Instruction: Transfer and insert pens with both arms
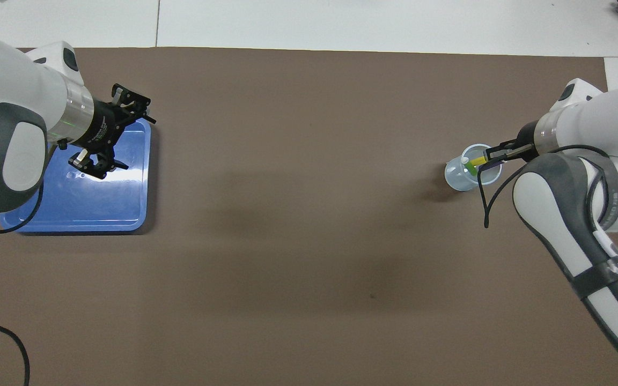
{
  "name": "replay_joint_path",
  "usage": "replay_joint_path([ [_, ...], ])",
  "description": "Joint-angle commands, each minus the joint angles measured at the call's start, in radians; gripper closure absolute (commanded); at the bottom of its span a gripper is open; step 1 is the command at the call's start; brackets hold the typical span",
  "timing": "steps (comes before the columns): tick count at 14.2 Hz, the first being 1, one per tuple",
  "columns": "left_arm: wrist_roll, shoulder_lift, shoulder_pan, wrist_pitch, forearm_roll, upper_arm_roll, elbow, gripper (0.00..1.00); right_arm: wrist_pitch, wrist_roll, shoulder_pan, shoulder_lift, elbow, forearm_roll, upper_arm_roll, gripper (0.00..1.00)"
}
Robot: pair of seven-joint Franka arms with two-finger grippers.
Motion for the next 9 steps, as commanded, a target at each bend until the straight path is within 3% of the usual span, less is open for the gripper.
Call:
replay_joint_path([
  [1, 0.133, -0.027, 0.03, -0.068, 0.035, -0.015, -0.016, 0.0, -0.009, 0.031, -0.004, -0.021, 0.002, -0.012, 0.005, 0.0],
  [4, 0.314, -0.047, 0.047, -0.152, 0.081, -0.019, -0.014, 0.0, -0.13, 0.03, -0.012, -0.076, 0.045, -0.01, 0.005, 0.0],
  [9, 0.497, -0.163, 0.078, -0.264, 0.089, -0.021, -0.048, 0.0, -0.335, 0.03, -0.02, -0.2, 0.085, -0.01, -0.001, 0.0],
])
